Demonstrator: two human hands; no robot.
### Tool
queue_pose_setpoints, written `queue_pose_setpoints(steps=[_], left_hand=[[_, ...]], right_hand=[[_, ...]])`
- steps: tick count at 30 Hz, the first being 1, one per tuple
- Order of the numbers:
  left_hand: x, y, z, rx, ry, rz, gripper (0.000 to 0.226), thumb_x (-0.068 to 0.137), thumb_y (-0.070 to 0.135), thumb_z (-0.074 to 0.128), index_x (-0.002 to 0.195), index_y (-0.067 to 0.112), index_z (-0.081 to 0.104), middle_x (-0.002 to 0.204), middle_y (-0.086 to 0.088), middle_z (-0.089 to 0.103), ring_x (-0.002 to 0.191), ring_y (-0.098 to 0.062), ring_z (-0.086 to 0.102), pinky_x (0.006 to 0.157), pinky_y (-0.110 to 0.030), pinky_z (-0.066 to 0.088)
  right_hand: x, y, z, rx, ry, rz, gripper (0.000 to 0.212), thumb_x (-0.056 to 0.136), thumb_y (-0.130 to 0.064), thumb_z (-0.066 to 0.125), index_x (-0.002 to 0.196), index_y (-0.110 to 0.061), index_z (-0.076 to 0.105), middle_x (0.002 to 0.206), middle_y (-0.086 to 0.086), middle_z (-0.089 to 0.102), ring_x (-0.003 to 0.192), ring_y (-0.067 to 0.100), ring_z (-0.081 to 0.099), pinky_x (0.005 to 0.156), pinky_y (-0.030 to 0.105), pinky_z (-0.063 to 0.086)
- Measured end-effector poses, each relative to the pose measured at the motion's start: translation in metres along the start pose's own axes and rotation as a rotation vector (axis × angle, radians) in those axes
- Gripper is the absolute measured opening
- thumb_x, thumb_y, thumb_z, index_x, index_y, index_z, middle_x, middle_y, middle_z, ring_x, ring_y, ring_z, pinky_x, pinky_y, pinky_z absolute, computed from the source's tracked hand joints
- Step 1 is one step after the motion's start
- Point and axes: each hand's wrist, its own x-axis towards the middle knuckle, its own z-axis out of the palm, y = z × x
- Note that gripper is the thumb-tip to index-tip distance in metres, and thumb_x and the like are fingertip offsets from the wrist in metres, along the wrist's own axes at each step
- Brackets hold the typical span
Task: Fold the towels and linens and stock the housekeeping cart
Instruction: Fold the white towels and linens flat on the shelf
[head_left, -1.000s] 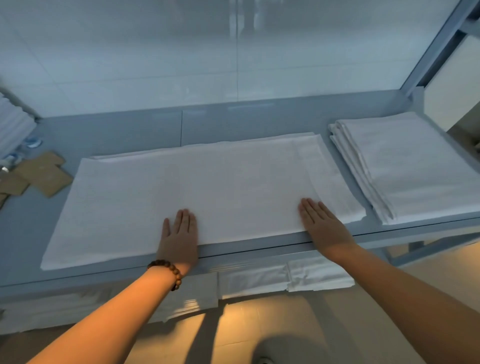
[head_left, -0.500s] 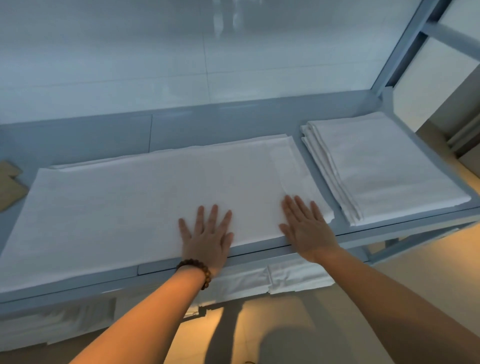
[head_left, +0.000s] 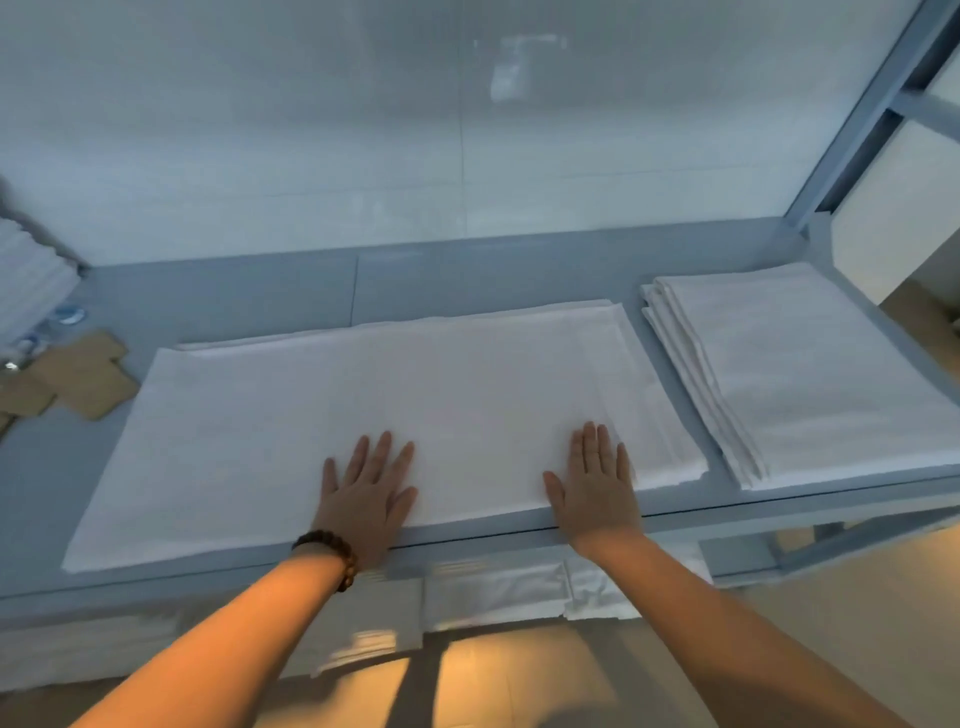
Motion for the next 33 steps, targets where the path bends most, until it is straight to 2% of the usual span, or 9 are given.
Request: queue_pose_setpoints(steps=[4,7,12,15,20,23,26,28,33], left_hand=[[-0.002,-0.073,-0.016,0.05,-0.039,-0.042,0.062,0.095,0.061,0.016,0.148,0.045,-0.013,0.16,0.008,-0.015,0.147,-0.019,-0.016,0.115,-0.057,-0.004],[-0.006,-0.123,-0.028,0.125,-0.064,0.024,0.066,0.083,0.074,0.0,0.14,0.05,-0.024,0.156,0.014,-0.023,0.144,-0.016,-0.023,0.114,-0.058,-0.007],[-0.018,-0.16,-0.024,0.125,-0.012,0.13,0.07,0.08,0.077,-0.011,0.144,0.049,-0.019,0.157,0.014,-0.022,0.144,-0.018,-0.024,0.112,-0.058,-0.011],[-0.019,-0.161,-0.019,0.126,0.032,0.124,0.068,0.083,0.075,-0.01,0.145,0.048,-0.018,0.158,0.013,-0.02,0.144,-0.018,-0.025,0.112,-0.056,-0.015],[-0.024,-0.136,-0.012,0.105,0.032,0.068,0.063,0.083,0.07,-0.013,0.138,0.048,-0.031,0.153,0.008,-0.032,0.141,-0.026,-0.031,0.11,-0.06,-0.017],[-0.031,-0.108,-0.002,0.093,0.004,0.106,0.06,0.087,0.063,-0.008,0.138,0.044,-0.033,0.153,0.002,-0.031,0.138,-0.031,-0.034,0.108,-0.059,-0.023],[-0.032,-0.096,0.001,0.093,-0.046,0.257,0.06,0.086,0.065,-0.009,0.136,0.045,-0.035,0.153,0.006,-0.032,0.136,-0.026,-0.038,0.104,-0.053,-0.031],[-0.027,-0.098,-0.003,0.102,-0.079,0.353,0.058,0.084,0.066,-0.011,0.134,0.047,-0.035,0.15,0.011,-0.032,0.135,-0.022,-0.037,0.102,-0.049,-0.032],[-0.019,-0.14,-0.012,0.106,-0.043,0.277,0.057,0.082,0.069,-0.01,0.129,0.054,-0.038,0.145,0.018,-0.035,0.136,-0.016,-0.034,0.108,-0.048,-0.022]], right_hand=[[-0.009,-0.111,0.012,0.159,-0.017,0.05,0.078,0.098,-0.055,0.014,0.15,-0.001,-0.006,0.159,0.019,-0.007,0.146,0.034,-0.013,0.116,0.052,-0.012],[-0.008,-0.173,0.016,0.246,-0.009,0.154,0.081,0.097,-0.057,0.018,0.149,0.001,-0.005,0.158,0.02,-0.005,0.146,0.034,-0.011,0.113,0.054,-0.016],[0.005,-0.232,0.014,0.38,0.017,0.426,0.087,0.095,-0.058,0.022,0.147,0.004,-0.009,0.158,0.022,-0.01,0.145,0.034,-0.017,0.114,0.053,-0.015],[0.015,-0.245,0.016,0.389,0.027,0.492,0.088,0.094,-0.06,0.02,0.147,0.001,-0.013,0.157,0.02,-0.015,0.144,0.035,-0.021,0.112,0.055,-0.017],[0.036,-0.226,0.023,0.235,0.076,0.377,0.088,0.09,-0.064,0.014,0.15,-0.003,-0.007,0.158,0.02,-0.01,0.145,0.036,-0.014,0.112,0.058,-0.014],[0.054,-0.206,0.023,0.163,0.098,0.266,0.089,0.089,-0.066,0.015,0.152,-0.005,-0.001,0.159,0.02,-0.005,0.146,0.035,-0.011,0.114,0.057,-0.011],[0.069,-0.185,0.021,0.09,0.099,0.156,0.09,0.088,-0.069,0.014,0.152,-0.007,0.0,0.159,0.018,-0.002,0.147,0.034,-0.008,0.115,0.055,-0.011],[0.078,-0.168,0.018,0.039,0.079,0.088,0.088,0.089,-0.069,0.014,0.153,-0.009,-0.001,0.16,0.015,-0.004,0.147,0.031,-0.009,0.116,0.053,-0.011],[0.103,-0.126,-0.003,-0.114,-0.058,-0.044,0.084,0.091,-0.068,0.012,0.152,-0.014,-0.009,0.16,0.009,-0.014,0.147,0.025,-0.015,0.117,0.052,-0.008]])
